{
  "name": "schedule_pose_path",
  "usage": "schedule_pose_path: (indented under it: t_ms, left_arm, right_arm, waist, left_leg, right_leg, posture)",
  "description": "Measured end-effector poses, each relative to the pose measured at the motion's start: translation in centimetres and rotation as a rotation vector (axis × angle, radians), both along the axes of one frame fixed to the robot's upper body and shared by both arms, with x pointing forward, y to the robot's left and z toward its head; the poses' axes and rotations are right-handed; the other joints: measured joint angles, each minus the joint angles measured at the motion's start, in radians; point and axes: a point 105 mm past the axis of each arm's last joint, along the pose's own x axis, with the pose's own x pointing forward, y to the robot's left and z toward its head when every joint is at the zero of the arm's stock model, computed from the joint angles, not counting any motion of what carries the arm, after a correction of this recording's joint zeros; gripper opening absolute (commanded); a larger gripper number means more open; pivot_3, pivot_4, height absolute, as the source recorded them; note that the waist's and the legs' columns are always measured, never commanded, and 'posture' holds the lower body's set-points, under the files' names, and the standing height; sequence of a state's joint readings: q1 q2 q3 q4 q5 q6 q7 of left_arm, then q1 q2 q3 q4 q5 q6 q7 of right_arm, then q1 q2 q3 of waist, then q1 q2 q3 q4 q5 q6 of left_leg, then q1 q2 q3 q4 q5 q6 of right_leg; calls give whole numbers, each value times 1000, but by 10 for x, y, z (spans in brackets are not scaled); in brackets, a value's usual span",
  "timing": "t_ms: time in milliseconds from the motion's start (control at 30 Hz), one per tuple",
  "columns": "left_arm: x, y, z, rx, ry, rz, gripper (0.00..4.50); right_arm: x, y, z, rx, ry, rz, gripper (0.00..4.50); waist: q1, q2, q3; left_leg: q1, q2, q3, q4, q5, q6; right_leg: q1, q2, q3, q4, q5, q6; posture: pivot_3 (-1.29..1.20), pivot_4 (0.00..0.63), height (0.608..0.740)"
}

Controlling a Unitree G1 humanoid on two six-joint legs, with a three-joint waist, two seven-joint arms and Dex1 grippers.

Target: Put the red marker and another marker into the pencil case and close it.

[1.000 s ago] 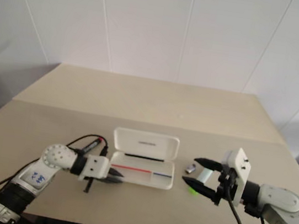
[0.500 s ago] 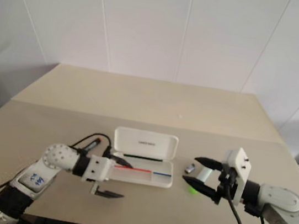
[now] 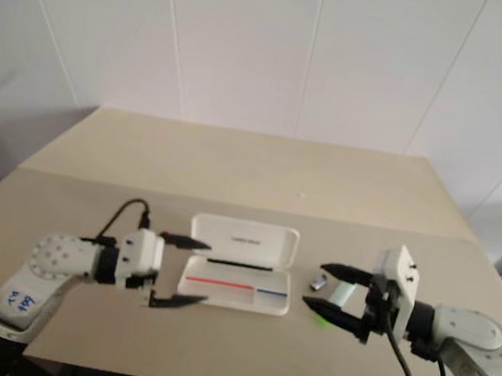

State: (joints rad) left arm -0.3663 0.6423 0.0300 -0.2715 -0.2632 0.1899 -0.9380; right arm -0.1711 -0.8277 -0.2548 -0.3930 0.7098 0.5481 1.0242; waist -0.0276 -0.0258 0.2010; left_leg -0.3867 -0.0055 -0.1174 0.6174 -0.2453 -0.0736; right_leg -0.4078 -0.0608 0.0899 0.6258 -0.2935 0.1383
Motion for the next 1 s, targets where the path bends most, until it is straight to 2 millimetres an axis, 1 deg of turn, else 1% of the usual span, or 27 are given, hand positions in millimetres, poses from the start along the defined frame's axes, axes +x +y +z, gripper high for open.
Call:
schedule_pose_path:
  t_ms: [100,200,267,333,367,467,600,667,800,900,1000]
  left_arm:
    - [9,18,11,-50,-23,124,4484]
    - [17,35,22,-93,-56,237,4484]
    - [23,50,26,-100,-59,331,4484]
    - [30,64,25,-91,-42,427,4484]
    - [32,68,22,-90,-27,457,4484]
    - [40,87,0,-73,74,601,4484]
    - [47,100,-23,-49,157,719,4484]
    - [49,102,-31,-67,201,737,4484]
    - [50,98,-40,-111,252,720,4484]
    - [52,100,-52,-138,309,718,4484]
    - [53,98,-57,-155,316,689,4484]
  right_arm:
    - [-1,1,-3,-12,17,31,4500]
    - [3,-2,-3,-21,23,28,4500]
    - [7,-2,-2,-25,18,31,4500]
    - [9,-1,-3,-31,17,40,4500]
    - [10,0,-3,-33,16,41,4500]
    - [13,3,-1,-42,4,58,4500]
    - [15,1,-5,-47,12,51,4500]
    - [15,1,-5,-48,11,50,4500]
    - [15,1,-5,-51,10,49,4500]
    - [15,1,-5,-54,10,47,4500]
    - [15,1,-6,-54,11,45,4500]
  waist:
    - [0,0,0]
    - [0,0,0]
    - [-1,0,0]
    - [-1,0,0]
    - [0,0,0]
    - [0,0,0]
    - [0,0,0]
    - [1,0,0]
    - [1,0,0]
    - [-1,0,0]
    - [0,0,0]
  left_leg:
    - [0,0,0,0,0,0]
    - [0,0,0,0,0,0]
    - [0,0,0,0,0,0]
    - [0,0,0,0,0,0]
    - [0,0,0,0,0,0]
    - [0,0,0,0,0,0]
    - [0,0,0,-1,0,0]
    - [0,0,0,-1,0,0]
    - [0,0,0,-1,0,0]
    - [0,0,0,-1,0,0]
    - [0,0,0,-1,0,0]
  right_leg:
    - [0,0,0,0,0,0]
    - [0,0,0,-1,0,0]
    - [0,0,0,0,0,0]
    - [0,0,0,0,0,0]
    - [0,0,0,0,0,0]
    - [0,0,0,-1,0,0]
    - [0,0,0,-1,0,0]
    - [0,0,0,-1,0,0]
    - [0,0,0,-1,0,0]
    - [0,0,0,-1,0,0]
    - [0,0,0,-1,0,0]
  posture:
    - [0,150,740]
    - [0,150,740]
    - [0,150,740]
    - [0,150,740]
    - [0,150,740]
    - [0,150,740]
    - [0,150,740]
    - [0,150,740]
    - [0,150,740]
    - [0,150,740]
    - [0,150,740]
